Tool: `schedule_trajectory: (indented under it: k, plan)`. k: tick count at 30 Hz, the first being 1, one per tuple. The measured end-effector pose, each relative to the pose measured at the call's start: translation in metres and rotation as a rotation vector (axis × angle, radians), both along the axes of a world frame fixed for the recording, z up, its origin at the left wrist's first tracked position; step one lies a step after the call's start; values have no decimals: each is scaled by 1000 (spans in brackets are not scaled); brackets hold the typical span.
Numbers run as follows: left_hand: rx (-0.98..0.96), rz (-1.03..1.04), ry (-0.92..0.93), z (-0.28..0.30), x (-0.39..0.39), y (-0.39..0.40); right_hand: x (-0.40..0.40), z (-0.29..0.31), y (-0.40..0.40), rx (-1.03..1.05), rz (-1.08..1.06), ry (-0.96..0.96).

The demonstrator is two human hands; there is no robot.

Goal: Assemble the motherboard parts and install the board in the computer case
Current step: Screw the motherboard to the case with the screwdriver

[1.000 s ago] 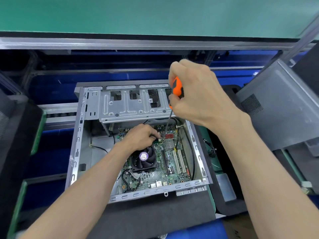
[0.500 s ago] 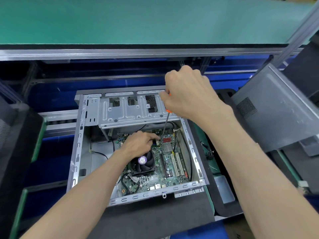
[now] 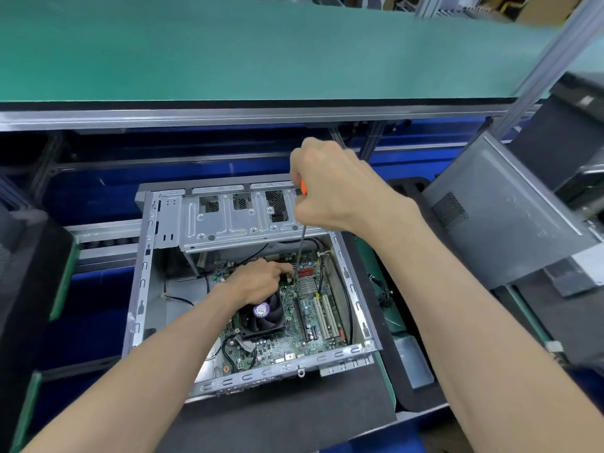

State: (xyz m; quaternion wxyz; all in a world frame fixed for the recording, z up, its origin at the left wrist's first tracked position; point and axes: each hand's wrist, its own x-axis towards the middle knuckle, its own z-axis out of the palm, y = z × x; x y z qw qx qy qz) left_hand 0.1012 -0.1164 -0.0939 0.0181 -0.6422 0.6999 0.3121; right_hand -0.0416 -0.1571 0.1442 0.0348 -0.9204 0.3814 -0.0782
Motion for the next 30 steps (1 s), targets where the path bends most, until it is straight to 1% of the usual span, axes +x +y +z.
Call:
schedule_trajectory:
  k: [2,3,6,7,8,11,13,17,19,20,22,24,26,28,30]
  plan:
    - [-1,-10,-10,0,0,0,-1,2,2,63,2,-5]
    - [-5,-7,-16,1,0,1,-1,-1,1,28,-14,2]
    - [-72,19,-64,2,-1,5,-1,-3,4,-167,-101,63]
    - [-100,25,-80,2,-1,6,-1,-2,6,-191,-91,64]
    - [-125,32,-96,2,-2,8,-2,-1,7,-169,-66,59]
    - [-185,53,-141,1,-3,12,-5,3,7,34,5,-10]
    - [-201,68,-150,1,-3,14,-5,3,7,57,-16,-22]
    - [-178,100,-141,1,-3,14,-5,-3,7,-147,-136,43]
    - [-158,105,-139,1,-3,13,-6,-4,7,-199,-137,52]
    - [-146,104,-140,2,-3,12,-6,-3,8,-175,-109,41]
    - [-134,99,-142,2,-3,12,-8,0,8,-48,-33,-8]
    - [-135,96,-138,3,-3,11,-9,2,8,53,-12,-39]
    - [-130,96,-133,2,-3,11,-8,1,6,-5,-36,-29]
    - [-131,90,-133,1,-2,11,-8,-2,4,-151,-103,24]
    - [-138,87,-129,0,-3,10,-8,-4,4,-221,-121,53]
